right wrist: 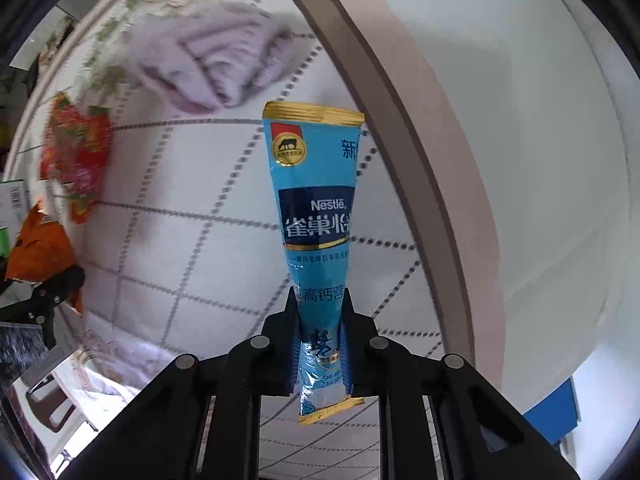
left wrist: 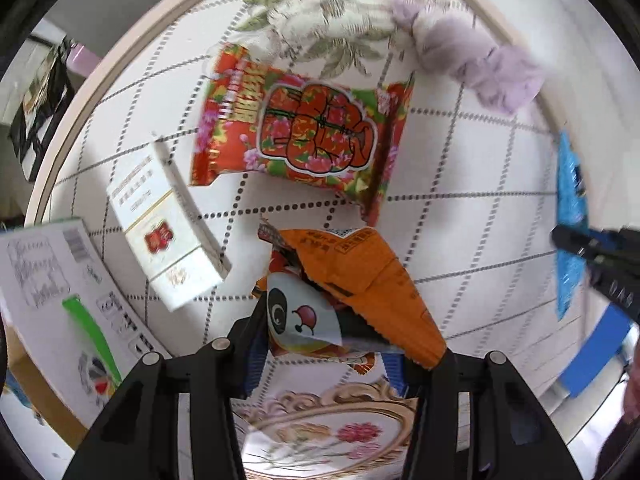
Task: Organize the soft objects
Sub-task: 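Grasp the panda snack bag with the left tool while the right grasps the blue Nestle tube, then carry the panda bag and blue tube into the box and release both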
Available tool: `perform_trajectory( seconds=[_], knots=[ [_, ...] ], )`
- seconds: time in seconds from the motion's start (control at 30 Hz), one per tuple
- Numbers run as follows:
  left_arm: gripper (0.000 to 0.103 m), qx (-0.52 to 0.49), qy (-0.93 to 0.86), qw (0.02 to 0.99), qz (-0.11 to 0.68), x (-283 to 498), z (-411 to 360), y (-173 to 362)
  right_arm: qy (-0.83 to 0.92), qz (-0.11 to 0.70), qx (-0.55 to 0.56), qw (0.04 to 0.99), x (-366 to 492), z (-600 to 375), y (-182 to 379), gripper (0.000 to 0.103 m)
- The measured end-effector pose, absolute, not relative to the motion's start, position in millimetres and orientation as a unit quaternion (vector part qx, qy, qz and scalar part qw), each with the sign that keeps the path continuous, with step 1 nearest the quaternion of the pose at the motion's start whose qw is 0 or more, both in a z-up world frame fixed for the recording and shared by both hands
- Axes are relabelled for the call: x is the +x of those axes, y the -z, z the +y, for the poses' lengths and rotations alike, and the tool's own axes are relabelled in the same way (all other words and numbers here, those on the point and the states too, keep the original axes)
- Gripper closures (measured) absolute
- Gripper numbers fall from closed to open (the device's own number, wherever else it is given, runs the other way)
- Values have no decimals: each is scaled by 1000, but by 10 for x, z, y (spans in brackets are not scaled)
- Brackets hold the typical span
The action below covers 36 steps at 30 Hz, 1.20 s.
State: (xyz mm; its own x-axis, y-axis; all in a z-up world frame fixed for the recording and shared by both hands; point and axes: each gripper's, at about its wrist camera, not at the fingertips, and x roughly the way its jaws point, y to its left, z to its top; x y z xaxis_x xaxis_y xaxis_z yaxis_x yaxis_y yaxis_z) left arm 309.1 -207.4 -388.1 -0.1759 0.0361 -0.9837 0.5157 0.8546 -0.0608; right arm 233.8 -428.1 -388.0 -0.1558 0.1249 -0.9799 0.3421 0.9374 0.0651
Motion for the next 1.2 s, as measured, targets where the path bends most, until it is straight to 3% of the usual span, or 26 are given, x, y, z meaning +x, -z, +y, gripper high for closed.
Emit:
perform_trajectory(
  seconds=[0.47, 0.7, 0.9, 1.2],
  knots=[
    [58, 2, 179, 708, 683, 2921, -1029, 2253, -53, 669, 171, 721, 2487, -3057, 2297, 86],
    [58, -39, 113, 751, 649, 2869, 182, 1702, -134, 654, 126, 734, 2715, -1796, 1862, 86],
    [58, -62, 40, 756, 651, 2959, 1111, 1845, -147, 663, 83, 730, 2918, -862, 1951, 86],
    [58, -88, 0, 696, 713, 3470, 1854, 2747, -97, 703, -3, 705, 3434, -129, 2557, 86]
  ],
)
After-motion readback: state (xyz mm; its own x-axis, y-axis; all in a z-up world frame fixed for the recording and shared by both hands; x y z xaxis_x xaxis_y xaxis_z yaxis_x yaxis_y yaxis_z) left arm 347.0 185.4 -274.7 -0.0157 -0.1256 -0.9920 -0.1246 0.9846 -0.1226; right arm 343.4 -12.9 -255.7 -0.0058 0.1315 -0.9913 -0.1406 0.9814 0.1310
